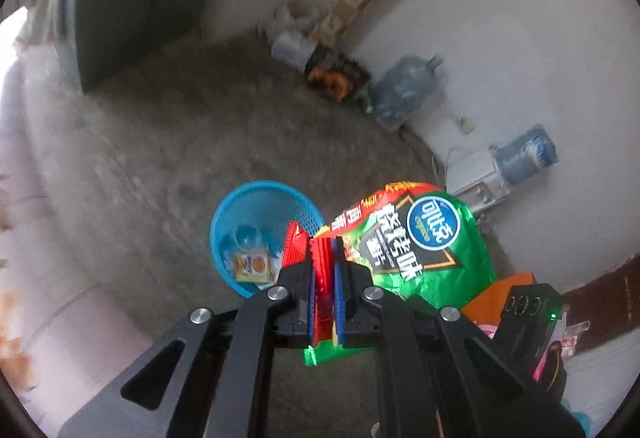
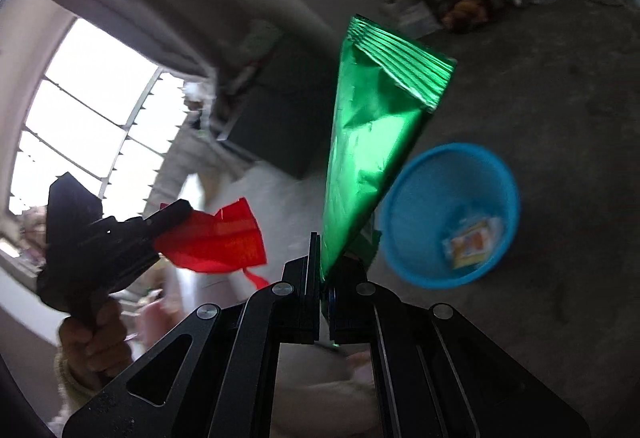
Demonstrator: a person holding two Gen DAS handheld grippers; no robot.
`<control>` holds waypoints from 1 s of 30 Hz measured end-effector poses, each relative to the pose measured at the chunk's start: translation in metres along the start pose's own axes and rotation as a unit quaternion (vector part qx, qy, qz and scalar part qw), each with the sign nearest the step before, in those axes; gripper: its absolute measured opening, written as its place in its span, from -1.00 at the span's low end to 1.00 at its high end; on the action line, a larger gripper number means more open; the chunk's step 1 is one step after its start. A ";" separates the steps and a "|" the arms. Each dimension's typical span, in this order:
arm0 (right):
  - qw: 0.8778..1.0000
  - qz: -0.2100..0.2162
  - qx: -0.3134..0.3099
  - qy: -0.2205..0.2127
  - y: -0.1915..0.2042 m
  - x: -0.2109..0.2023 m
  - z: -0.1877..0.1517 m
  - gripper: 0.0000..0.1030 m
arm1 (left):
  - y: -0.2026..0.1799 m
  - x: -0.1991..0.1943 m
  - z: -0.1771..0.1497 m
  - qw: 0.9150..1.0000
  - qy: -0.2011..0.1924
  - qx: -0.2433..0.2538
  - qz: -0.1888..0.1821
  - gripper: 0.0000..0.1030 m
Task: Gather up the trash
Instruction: 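Carry both items to wastebasket and open both tools dropping them in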
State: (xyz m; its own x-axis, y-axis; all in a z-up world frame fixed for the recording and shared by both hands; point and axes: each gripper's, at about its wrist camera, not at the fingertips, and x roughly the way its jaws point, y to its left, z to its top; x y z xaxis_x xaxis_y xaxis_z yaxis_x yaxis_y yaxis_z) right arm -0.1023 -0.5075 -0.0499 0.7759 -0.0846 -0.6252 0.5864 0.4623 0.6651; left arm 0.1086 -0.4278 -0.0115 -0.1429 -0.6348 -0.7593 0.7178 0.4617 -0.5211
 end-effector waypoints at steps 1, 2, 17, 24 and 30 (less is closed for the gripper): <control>1.000 -0.009 0.000 0.001 -0.001 0.006 0.004 -0.96 | -0.001 0.015 0.003 1.000 0.008 -0.001 0.002 -0.87; 1.000 -0.021 -0.002 0.001 -0.006 0.017 0.008 -0.96 | 0.000 0.031 0.006 1.000 0.015 -0.003 0.004 -0.87; 0.988 -0.147 0.001 0.042 -0.072 0.107 0.026 0.06 | 0.052 0.163 0.017 0.988 0.104 -0.087 0.078 0.30; 0.991 -0.130 0.016 0.038 -0.074 0.078 0.015 0.16 | 0.044 0.117 0.028 0.992 0.054 -0.081 0.074 0.39; 0.991 -0.127 0.011 0.036 -0.066 0.061 0.002 0.22 | 0.024 0.052 0.025 0.996 0.013 -0.065 0.063 0.46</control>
State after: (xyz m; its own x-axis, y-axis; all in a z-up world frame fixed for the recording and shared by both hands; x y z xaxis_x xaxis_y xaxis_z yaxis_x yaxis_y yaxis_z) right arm -0.0932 -0.5450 -0.1312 0.5846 -0.1314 -0.8006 0.7659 0.4150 0.4911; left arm 0.1355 -0.4651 -0.0542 -0.0771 -0.5512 -0.8308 0.6377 0.6133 -0.4661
